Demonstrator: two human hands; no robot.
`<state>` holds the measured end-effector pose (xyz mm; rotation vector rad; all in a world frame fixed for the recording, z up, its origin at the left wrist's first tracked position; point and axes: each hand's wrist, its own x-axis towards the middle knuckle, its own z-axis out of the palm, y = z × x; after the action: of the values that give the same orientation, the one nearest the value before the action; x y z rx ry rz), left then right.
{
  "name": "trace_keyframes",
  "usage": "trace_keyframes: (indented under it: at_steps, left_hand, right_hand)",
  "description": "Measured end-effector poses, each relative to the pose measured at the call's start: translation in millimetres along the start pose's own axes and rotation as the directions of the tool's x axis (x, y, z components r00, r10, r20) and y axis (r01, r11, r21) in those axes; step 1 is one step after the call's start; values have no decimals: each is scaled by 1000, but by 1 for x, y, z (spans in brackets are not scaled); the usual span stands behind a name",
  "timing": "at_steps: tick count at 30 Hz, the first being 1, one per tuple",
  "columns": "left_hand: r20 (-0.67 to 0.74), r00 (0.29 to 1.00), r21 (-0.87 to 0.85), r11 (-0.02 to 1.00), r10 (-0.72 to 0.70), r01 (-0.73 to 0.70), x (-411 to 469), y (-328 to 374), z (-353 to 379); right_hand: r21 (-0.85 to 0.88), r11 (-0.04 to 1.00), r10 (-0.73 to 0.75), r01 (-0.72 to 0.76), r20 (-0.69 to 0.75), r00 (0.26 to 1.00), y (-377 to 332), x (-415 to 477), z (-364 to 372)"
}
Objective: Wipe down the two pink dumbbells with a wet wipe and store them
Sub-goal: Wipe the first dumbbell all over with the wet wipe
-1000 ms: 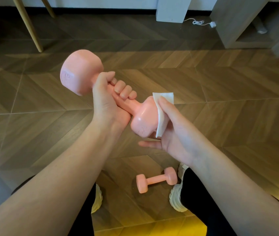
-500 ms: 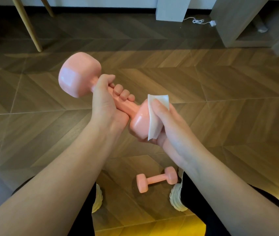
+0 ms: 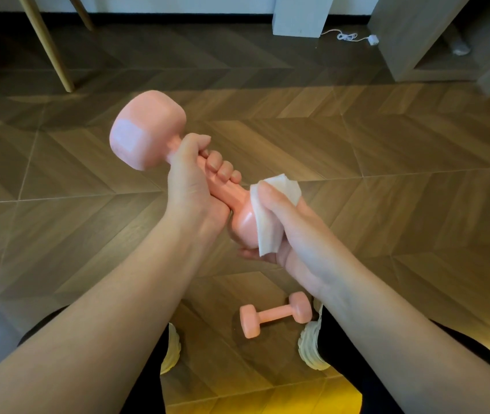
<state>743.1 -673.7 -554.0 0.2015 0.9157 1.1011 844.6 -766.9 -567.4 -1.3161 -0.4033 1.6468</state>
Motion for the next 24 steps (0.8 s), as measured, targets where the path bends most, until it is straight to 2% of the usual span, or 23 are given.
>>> trace_keyframes:
  at_steps: [3,6,12,15,19,21,24]
  left_hand:
    - [-25,1000,-47,999,-5,4,3,5,1]
    - [-34,999,-70,998,-8,6,5,9,-1]
    - [15,1000,12,1000,13,-13,0,1,-2]
    - [44,999,20,999,25,-26,-1,1,0]
    - [34,999,-45,999,24,-22,4,9,0]
    - [12,1000,-105,994,7,-6,7,14,-2]
    - [-7,1000,-168,986,-23,22,9,17,-5]
  right_hand:
    - [49,999,-4,0,98,995,-5,-2,-6]
    - [15,999,-43,41,170,984,-6,-4,-6]
    - [-22,999,-27,27,0,1000,3,-3,6]
    - [21,999,-25,25,-18,1000,2,0,3]
    - [125,990,-75,60,122,990,-1,0,-7]
    - [98,989,-132,114,194,972,0,-1,-10]
    - [21,982,-187,187,211,959,2,-3,-9]
